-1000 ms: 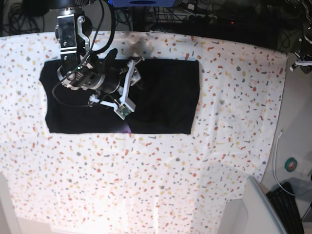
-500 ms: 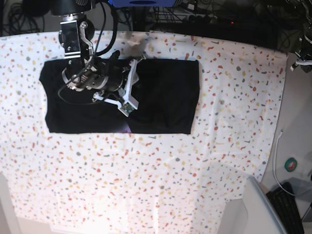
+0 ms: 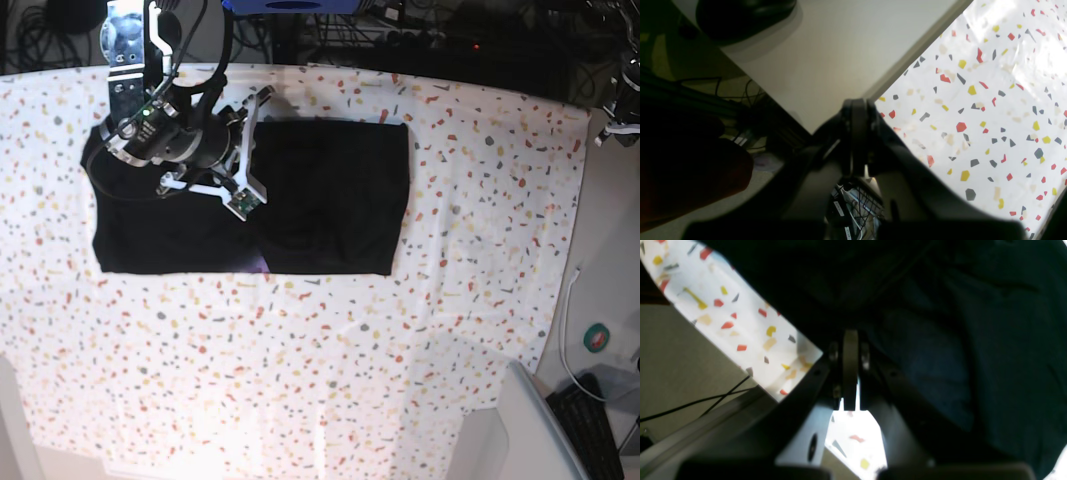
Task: Layout the t-shirt on the table in an organized manner, then fold the t-shirt properly
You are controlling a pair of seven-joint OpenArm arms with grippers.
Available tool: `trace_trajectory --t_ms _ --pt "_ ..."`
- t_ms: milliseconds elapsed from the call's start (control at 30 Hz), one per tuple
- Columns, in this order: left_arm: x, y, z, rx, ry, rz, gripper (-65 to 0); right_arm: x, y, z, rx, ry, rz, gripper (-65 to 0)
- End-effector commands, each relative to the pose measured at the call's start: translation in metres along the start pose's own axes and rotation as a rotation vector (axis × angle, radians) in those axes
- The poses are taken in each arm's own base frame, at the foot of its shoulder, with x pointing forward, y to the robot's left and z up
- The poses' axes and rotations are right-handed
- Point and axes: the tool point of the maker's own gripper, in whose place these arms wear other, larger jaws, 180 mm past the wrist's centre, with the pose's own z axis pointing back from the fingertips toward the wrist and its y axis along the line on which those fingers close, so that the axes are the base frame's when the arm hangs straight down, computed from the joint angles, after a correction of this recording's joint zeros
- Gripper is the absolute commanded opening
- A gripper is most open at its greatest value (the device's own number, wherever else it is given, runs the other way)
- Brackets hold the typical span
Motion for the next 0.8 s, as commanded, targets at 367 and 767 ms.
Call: trace_trajectory --t_ms 367,767 --pt "0.015 0.002 0.003 0.001 -0.042 -0.021 -65.0 0.026 -0.011 -0.026 0.046 -0.033 -0.012 -38.7" --pt "0.012 0.004 0.004 0.004 -0.035 -0.02 -65.0 0.03 -0.006 -0.054 0.112 -0.07 -0.052 -35.1"
